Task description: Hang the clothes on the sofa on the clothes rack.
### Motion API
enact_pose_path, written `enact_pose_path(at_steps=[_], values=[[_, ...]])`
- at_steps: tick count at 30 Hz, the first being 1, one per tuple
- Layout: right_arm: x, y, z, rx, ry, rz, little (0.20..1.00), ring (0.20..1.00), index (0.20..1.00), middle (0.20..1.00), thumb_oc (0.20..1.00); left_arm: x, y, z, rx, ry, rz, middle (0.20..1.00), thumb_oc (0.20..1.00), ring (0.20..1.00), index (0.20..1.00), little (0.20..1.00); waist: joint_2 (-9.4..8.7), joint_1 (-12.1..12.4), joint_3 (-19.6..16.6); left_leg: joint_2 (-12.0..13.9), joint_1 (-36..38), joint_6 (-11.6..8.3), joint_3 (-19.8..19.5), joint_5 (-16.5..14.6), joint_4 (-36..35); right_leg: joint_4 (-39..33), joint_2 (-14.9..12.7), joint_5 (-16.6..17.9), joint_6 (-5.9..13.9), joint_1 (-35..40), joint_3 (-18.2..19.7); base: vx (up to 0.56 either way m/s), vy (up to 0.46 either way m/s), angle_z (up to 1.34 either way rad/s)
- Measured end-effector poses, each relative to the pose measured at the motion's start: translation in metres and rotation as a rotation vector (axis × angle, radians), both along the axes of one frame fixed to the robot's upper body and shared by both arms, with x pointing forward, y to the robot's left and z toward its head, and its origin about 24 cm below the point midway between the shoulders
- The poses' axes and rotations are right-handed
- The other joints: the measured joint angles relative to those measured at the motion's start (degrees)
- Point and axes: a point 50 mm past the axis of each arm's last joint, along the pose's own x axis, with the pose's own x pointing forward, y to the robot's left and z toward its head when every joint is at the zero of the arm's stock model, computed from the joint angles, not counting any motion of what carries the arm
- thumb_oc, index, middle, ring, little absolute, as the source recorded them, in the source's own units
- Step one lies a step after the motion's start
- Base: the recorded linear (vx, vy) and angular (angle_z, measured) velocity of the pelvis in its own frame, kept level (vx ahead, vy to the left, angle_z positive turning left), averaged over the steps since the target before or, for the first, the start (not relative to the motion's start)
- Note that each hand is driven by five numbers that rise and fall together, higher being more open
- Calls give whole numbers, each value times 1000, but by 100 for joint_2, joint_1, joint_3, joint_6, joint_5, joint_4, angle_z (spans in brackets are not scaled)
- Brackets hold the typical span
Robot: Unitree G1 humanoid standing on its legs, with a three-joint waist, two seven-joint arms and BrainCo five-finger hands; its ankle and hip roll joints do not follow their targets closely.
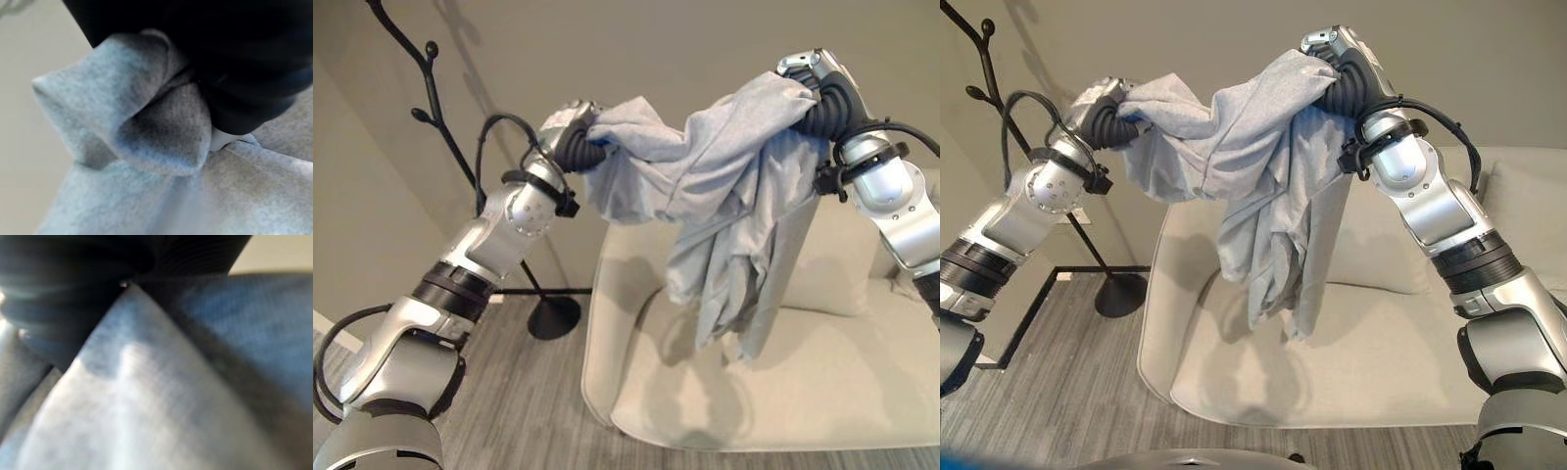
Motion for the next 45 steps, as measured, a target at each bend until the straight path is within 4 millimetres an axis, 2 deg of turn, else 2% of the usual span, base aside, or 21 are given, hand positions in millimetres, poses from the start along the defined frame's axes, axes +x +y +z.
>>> enact_pose_path(at_steps=[17, 21, 30, 35, 45], values=[[1, 1, -4, -3, 13, 2, 200, 200, 200, 200, 200, 0, -2, 4, 8, -41, 9, 200, 200, 200, 200, 200, 19, 23, -7, 10, 1, -17, -118, -7, 26, 23, 22, -28, -27, 67, -133, -4, 4, 3], [2, 5, -12, -7, 24, 7, 200, 200, 200, 200, 200, 0, -3, 4, 4, -41, 4, 200, 200, 200, 200, 200, 22, 17, -9, 10, 5, -17, -122, -7, 26, 21, 20, -28, -27, 76, -138, 0, 0, 0], [3, 1, -29, -25, 84, -2, 200, 200, 200, 200, 200, 0, -7, 4, -5, -41, -9, 200, 200, 200, 200, 200, 22, 27, -10, 11, 4, -17, -130, -7, 26, 20, 21, -29, -26, 80, -146, 0, 0, 0], [3, 1, -30, -27, 85, -3, 200, 200, 200, 200, 200, 0, -8, 4, -10, -42, -13, 200, 200, 200, 200, 200, 22, 21, -10, 10, 3, -17, -131, -7, 26, 17, 19, -30, -26, 80, -147, 0, 0, 0], [3, 1, -35, -53, 89, -20, 200, 200, 200, 200, 200, -3, -31, 10, -47, -68, -97, 200, 200, 200, 200, 200, 24, 1, -12, 17, 21, -17, -128, -7, 26, 4, 27, -35, -21, 89, -134, 9, -19, -1]])
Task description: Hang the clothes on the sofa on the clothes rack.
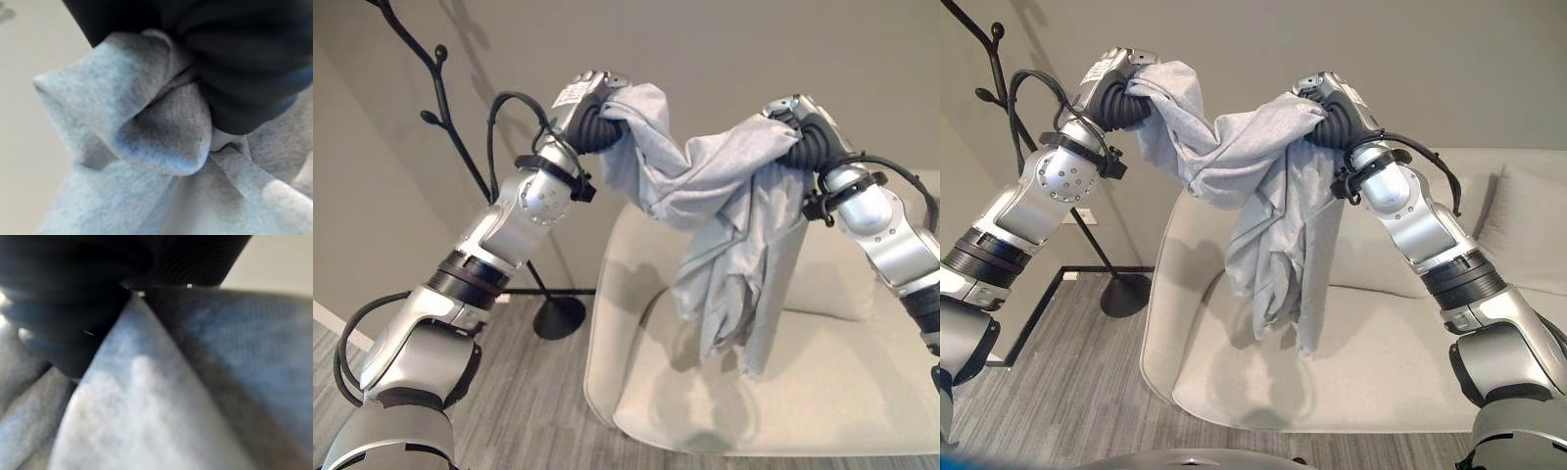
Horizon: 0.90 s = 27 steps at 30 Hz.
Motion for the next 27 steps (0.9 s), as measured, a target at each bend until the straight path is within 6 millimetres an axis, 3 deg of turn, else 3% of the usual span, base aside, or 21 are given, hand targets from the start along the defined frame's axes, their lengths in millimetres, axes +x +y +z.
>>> enact_pose_path(at_steps=[16, 19, 21, 22, 23, 24, 25, 26, 27], values=[[-2, -9, 0, 18, -1, -26, 200, 200, 200, 200, 200, -1, 4, 2, 14, -7, 11, 200, 200, 200, 200, 200, 30, -12, 7, 104, 30, -30, 131, -22, 5, -2, 100, -21, -44, -62, 185, -7, -16, -5], [-1, -10, 6, 21, -14, -28, 200, 200, 200, 200, 200, 1, 5, 10, 19, -23, 23, 200, 200, 200, 200, 200, -32, 36, 161, 83, -550, -164, -22, -215, 834, 126, 90, -31, -150, -348, 305, -106, 122, -11], [0, -12, 10, 27, -19, -35, 200, 200, 200, 200, 200, 3, 8, 15, 18, -31, 41, 200, 200, 200, 200, 200, -246, 22, 423, -8, -1151, -380, -503, -412, 1899, 236, -68, 24, -285, -502, 402, 81, 276, -21], [0, -12, 10, 27, -18, -35, 200, 200, 200, 200, 200, 4, 10, 16, 20, -32, 53, 200, 200, 200, 200, 200, -302, 48, 523, 108, -1239, -287, -521, -490, 2126, 246, -88, 13, -259, -515, 435, 145, 341, -21], [1, -13, 8, 28, -10, -42, 200, 200, 200, 200, 200, 7, 10, 17, 24, -27, 61, 200, 200, 200, 200, 200, -366, -72, 615, 456, -1411, -424, -808, -582, 2174, 223, -78, -13, -175, -521, 491, 197, 396, -20], [2, -13, 7, 39, -5, -45, 200, 200, 200, 200, 200, 13, 9, 24, 55, -34, 81, 200, 200, 200, 200, 200, -274, -151, 589, 939, -1448, -506, -986, -608, 1934, 279, 36, -34, -134, -638, 516, 116, 309, -24], [2, -11, 8, 45, -9, -37, 200, 200, 200, 200, 200, 14, 11, 30, 51, -49, 92, 200, 200, 200, 200, 200, -329, -169, 699, 1204, -1336, -434, -866, -597, 1631, 413, -47, -35, -144, -704, 613, 193, 488, -39], [1, -18, 9, 31, -10, -59, 200, 200, 200, 200, 200, 18, 5, 33, 59, -50, 92, 200, 200, 200, 200, 200, -382, -232, 766, 1460, -1292, -607, -935, -593, 1203, 467, -153, -109, -32, -813, 894, 123, 475, -37], [0, -23, 13, 21, -26, -78, 200, 200, 200, 200, 200, 19, -1, 38, 66, -57, 75, 200, 200, 200, 200, 200, -307, -237, 747, 1573, -1308, -634, -960, -591, 807, 524, -222, -99, 98, -934, 971, 229, 717, -29]])
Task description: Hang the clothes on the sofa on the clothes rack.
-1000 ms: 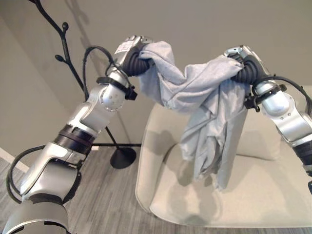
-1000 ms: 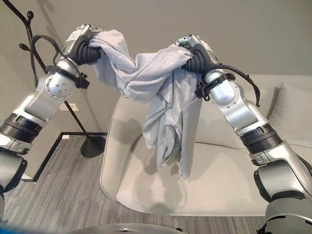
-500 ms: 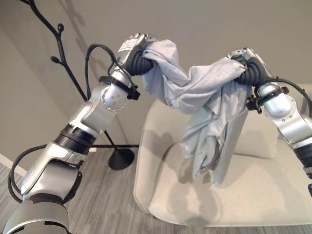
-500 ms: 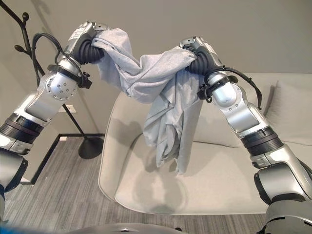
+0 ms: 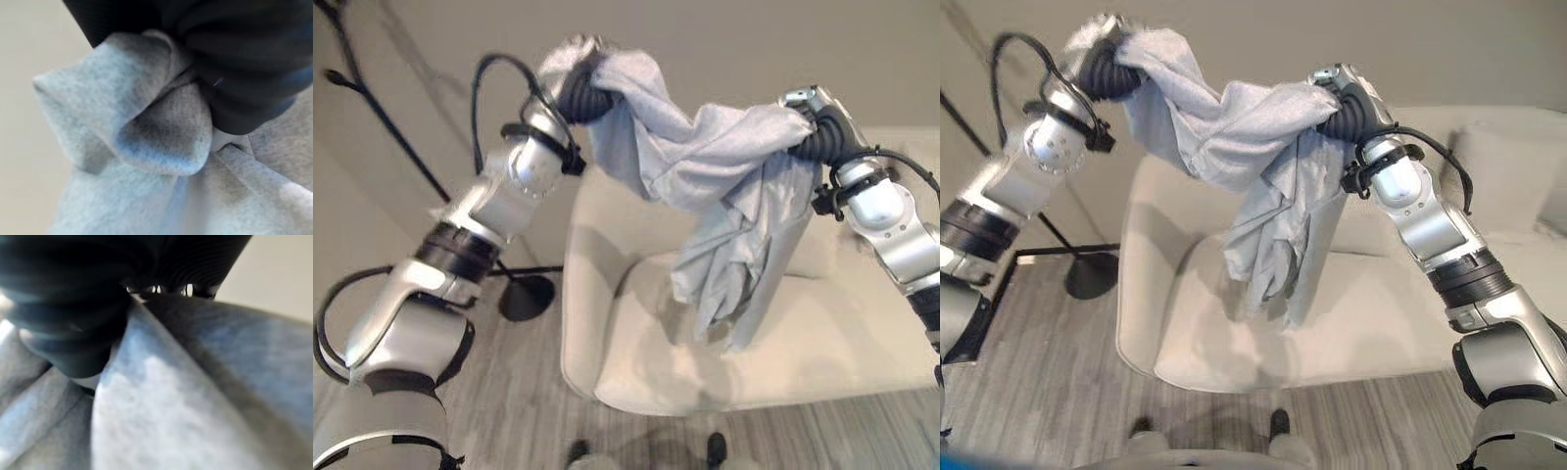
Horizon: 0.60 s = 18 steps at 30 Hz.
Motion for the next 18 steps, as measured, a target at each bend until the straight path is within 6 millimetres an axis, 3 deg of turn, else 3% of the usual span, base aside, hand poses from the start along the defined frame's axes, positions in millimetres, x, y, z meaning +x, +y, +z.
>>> enact_pose_path(at_steps=[1, 2, 3, 4, 5, 6, 7, 8, 9, 10, 11, 14, 15, 16, 17, 18], values=[[-2, -8, 4, -6, -24, -35, 200, 200, 200, 200, 200, -2, -8, 9, 14, -26, -28, 200, 200, 200, 200, 200, 45, -13, 32, 40, -10, 1, -109, -1, -238, -3, -116, 62, 209, -95, 206, 204, 730, -41], [-5, -13, 6, -10, -33, -50, 200, 200, 200, 200, 200, -2, -15, 14, 22, -42, -41, 200, 200, 200, 200, 200, 62, 130, 65, -201, -3, -66, -131, -133, 19, -22, -312, 92, 442, -129, 361, 240, 764, -55], [-8, -21, 9, -8, -51, -69, 200, 200, 200, 200, 200, -1, -23, 9, -23, -29, -71, 200, 200, 200, 200, 200, 330, 164, 50, -407, 150, 513, -65, -299, 175, 0, -514, -2, 137, -85, 87, 124, 510, -69], [-9, -23, 3, 44, -50, -82, 200, 200, 200, 200, 200, -4, -27, 10, -17, -42, -95, 200, 200, 200, 200, 200, 0, 178, 108, -979, 122, -222, -61, -205, 582, 60, -941, 158, 32, -147, 398, 46, 476, -69], [-10, -24, -8, 65, -27, -82, 200, 200, 200, 200, 200, -5, -29, 7, -11, -38, -105, 200, 200, 200, 200, 200, -136, 189, 80, -1370, -7, 96, 122, -468, 976, 109, -1259, 608, -349, -328, 532, -77, 460, -77], [-11, -23, -16, 98, -15, -83, 200, 200, 200, 200, 200, -5, -29, 5, -9, -33, -104, 200, 200, 200, 200, 200, -145, 166, 91, -1532, -127, 213, 307, -585, 1248, 35, -1343, 1388, -824, -500, 587, -59, 667, -125], [-5, -11, -31, 139, 26, -68, 200, 200, 200, 200, 200, -4, -26, 8, 34, -37, -80, 200, 200, 200, 200, 200, -274, 94, 112, -1725, -310, 581, 899, -703, 1669, 11, -1429, 2570, -707, -934, 319, -51, 688, -119], [-4, -11, -33, 123, 35, -72, 200, 200, 200, 200, 200, -2, -27, 6, 41, -25, -75, 200, 200, 200, 200, 200, -285, 68, 111, -1813, -354, 807, 1057, -799, 1736, 205, -1469, 2534, -708, -959, -284, 16, 673, -99], [-5, -16, -31, 104, 26, -93, 200, 200, 200, 200, 200, -2, -30, 3, 57, -18, -81, 200, 200, 200, 200, 200, -158, 62, 116, -1844, -384, 984, 1080, -840, 1696, 508, -1299, 1877, -397, -939, -478, -8, 452, -39], [-7, -27, -17, 109, -21, -129, 200, 200, 200, 200, 200, -8, -34, 10, 51, -50, -109, 200, 200, 200, 200, 200, -65, 98, 117, -1945, -178, 1135, 1184, -488, 1159, 1012, -736, 441, 127, -775, -488, 41, 482, -36], [-7, -28, -9, 108, -46, -133, 200, 200, 200, 200, 200, -11, -33, 15, 37, -69, -109, 200, 200, 200, 200, 200, -50, 165, 114, -2030, -39, 1195, 1298, -294, 829, 844, -481, 71, 156, -532, -694, 52, 402, -43], [-7, -25, -7, 87, -47, -124, 200, 200, 200, 200, 200, -8, -24, 6, -33, -38, -91, 200, 200, 200, 200, 200, 106, 222, 170, -2193, 694, 1323, 1323, -46, 105, 156, -67, -70, 131, 423, -854, 59, 232, -18], [-7, -25, -8, 81, -45, -123, 200, 200, 200, 200, 200, -9, -24, 2, -52, -29, -99, 200, 200, 200, 200, 200, 127, 188, 161, -2191, 874, 1317, 1262, -9, -62, 112, 127, -241, 176, 554, -681, 127, 126, 19], [-9, -30, -5, 64, -55, -136, 200, 200, 200, 200, 200, -13, -23, 2, -69, -42, -110, 200, 200, 200, 200, 200, 84, 187, 153, -2213, 965, 1307, 1204, 37, -172, -11, 491, -430, 105, 594, -283, 120, 96, 27], [-11, -33, -2, 59, -64, -143, 200, 200, 200, 200, 200, -14, -22, 1, -56, -46, -101, 200, 200, 200, 200, 200, 47, 203, 140, -2272, 973, 1306, 1187, 37, -174, -171, 649, -387, 28, 591, -181, 115, 71, 32], [-11, -35, 1, 58, -77, -151, 200, 200, 200, 200, 200, -14, -20, -3, -52, -38, -93, 200, 200, 200, 200, 200, 42, 222, 127, -2340, 1017, 1306, 1163, 37, -199, -267, 648, -254, -343, 679, -230, 103, 53, 21]])
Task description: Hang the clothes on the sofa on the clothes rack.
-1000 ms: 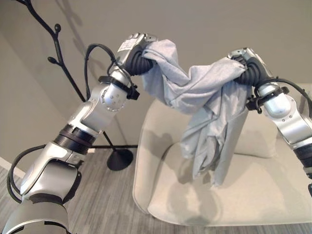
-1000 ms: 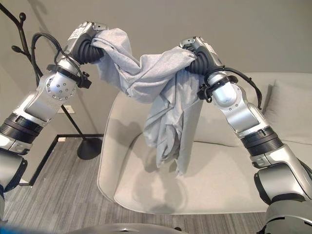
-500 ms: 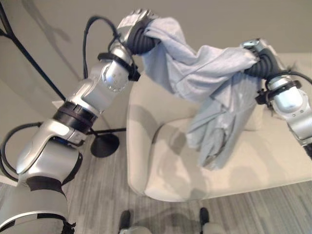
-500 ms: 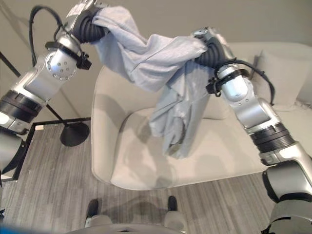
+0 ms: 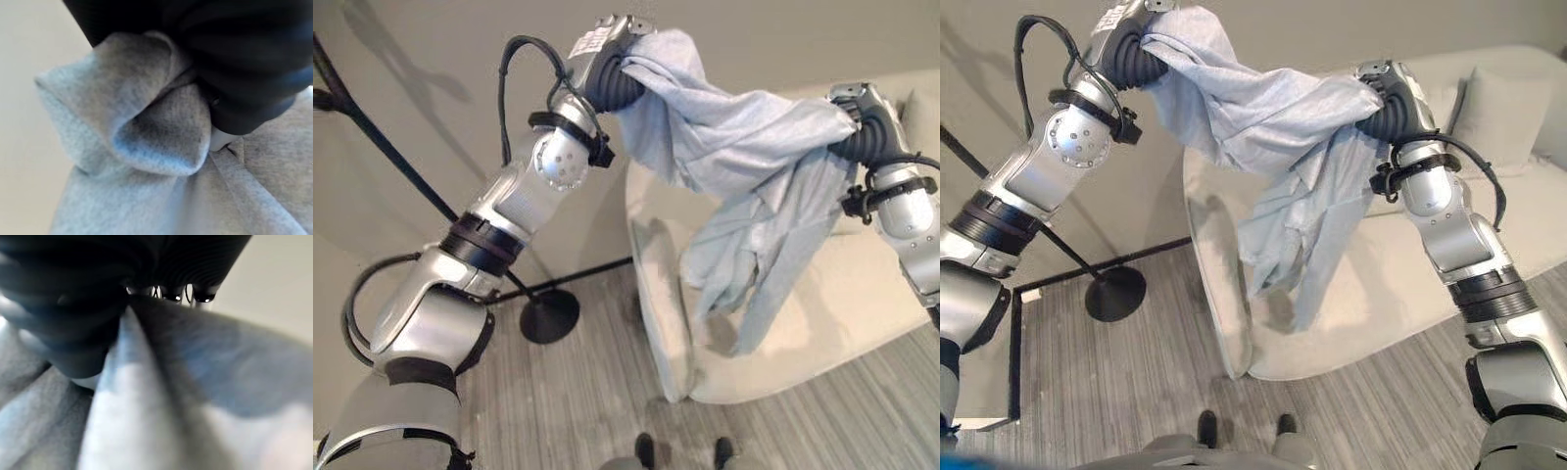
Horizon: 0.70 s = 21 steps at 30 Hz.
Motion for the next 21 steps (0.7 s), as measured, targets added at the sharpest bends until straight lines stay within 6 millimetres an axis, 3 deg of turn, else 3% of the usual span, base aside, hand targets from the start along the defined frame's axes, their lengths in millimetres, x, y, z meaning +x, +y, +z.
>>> enact_pose_path(at_steps=[11, 12, 13, 14, 15, 16, 19, 21], values=[[1, 1, 1, 1, 0, 1, 200, 200, 200, 200, 200, -12, -12, 4, 12, -23, -70, 200, 200, 200, 200, 200, 22, 16, -31, -20, 276, -242, -375, 318, -335, -221, 29, 53, -16, 427, 44, 39, -7, 23], [1, 1, 1, 1, 1, 0, 200, 200, 200, 200, 200, -11, -11, 3, 10, -18, -68, 200, 200, 200, 200, 200, 15, 26, -27, -25, 199, -247, -379, 317, -224, -222, 22, 49, -18, 424, 40, -60, 157, 52], [-1, -4, 5, -19, -5, -17, 200, 200, 200, 200, 200, -8, -16, 0, -11, -4, -78, 200, 200, 200, 200, 200, -109, -38, 40, -253, -387, -372, -321, 392, 648, -223, -225, 11, -61, 380, -86, -16, 181, 66], [-1, -6, 6, -27, -5, -27, 200, 200, 200, 200, 200, -7, -18, -3, -15, 7, -83, 200, 200, 200, 200, 200, -199, -86, 92, -341, -641, -649, -251, 517, 999, -223, -401, 54, -134, 366, -163, 58, 187, 68], [0, -4, 5, -18, -3, -22, 200, 200, 200, 200, 200, -6, -15, -3, -4, 11, -74, 200, 200, 200, 200, 200, -318, -51, 148, -221, -769, -502, 95, 194, 1158, -221, -516, 84, -171, 381, -197, 100, 167, 21], [0, -3, 4, -13, -3, -16, 200, 200, 200, 200, 200, -6, -12, -1, 2, 7, -63, 200, 200, 200, 200, 200, -372, -52, 173, 109, -758, -558, 239, 116, 1110, -222, -518, 87, -184, 385, -175, 109, 188, 3], [-1, -3, 6, -10, -13, -16, 200, 200, 200, 200, 200, -4, -4, 7, 1, -11, -35, 200, 200, 200, 200, 200, -335, -191, 153, 1512, -706, -801, -85, 85, 569, -221, -380, 43, -170, 393, -192, 144, 285, 8], [-2, -6, 7, -16, -17, -26, 200, 200, 200, 200, 200, -1, -4, 4, -8, 2, -35, 200, 200, 200, 200, 200, -174, -325, 63, 2414, -695, -1106, -69, 272, -146, -129, -349, -27, 27, 281, -183, 179, 346, 6]])
